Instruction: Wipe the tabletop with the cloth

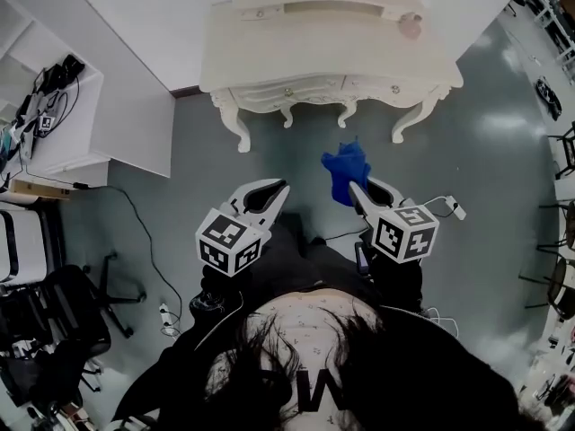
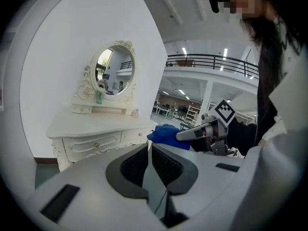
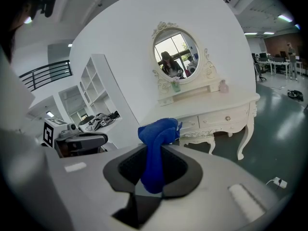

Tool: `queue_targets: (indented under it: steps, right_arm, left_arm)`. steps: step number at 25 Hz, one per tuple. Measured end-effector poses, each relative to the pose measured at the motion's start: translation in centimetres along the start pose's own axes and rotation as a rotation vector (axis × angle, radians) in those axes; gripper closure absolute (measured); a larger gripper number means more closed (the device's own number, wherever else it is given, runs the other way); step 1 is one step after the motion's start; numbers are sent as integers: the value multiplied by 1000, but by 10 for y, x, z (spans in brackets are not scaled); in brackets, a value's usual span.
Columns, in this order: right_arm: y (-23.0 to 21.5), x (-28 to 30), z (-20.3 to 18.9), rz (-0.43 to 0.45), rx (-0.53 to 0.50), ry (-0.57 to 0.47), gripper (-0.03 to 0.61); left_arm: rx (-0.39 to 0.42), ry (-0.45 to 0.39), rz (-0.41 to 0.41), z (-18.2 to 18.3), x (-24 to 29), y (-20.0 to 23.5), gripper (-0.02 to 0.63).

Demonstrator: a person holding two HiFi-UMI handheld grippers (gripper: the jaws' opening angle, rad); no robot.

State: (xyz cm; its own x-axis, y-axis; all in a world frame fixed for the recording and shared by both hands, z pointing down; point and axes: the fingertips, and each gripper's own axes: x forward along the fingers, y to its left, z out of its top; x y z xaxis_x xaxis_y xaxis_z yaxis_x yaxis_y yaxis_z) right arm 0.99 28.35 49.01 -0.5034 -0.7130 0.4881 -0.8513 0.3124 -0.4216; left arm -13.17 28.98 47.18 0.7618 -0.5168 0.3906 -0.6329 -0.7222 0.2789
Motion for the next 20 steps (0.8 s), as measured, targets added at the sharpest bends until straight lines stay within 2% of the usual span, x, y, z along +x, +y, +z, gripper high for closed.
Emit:
queue_targets:
  steps: [11, 20]
  right_arm:
    - [-28, -35, -5, -3, 2, -35, 495]
    - [-83, -80, 12, -105, 29, -117, 495]
  left_arm:
    - [14, -8, 23, -6, 12, -35, 609]
    - [26, -26, 17, -1, 30, -57, 609]
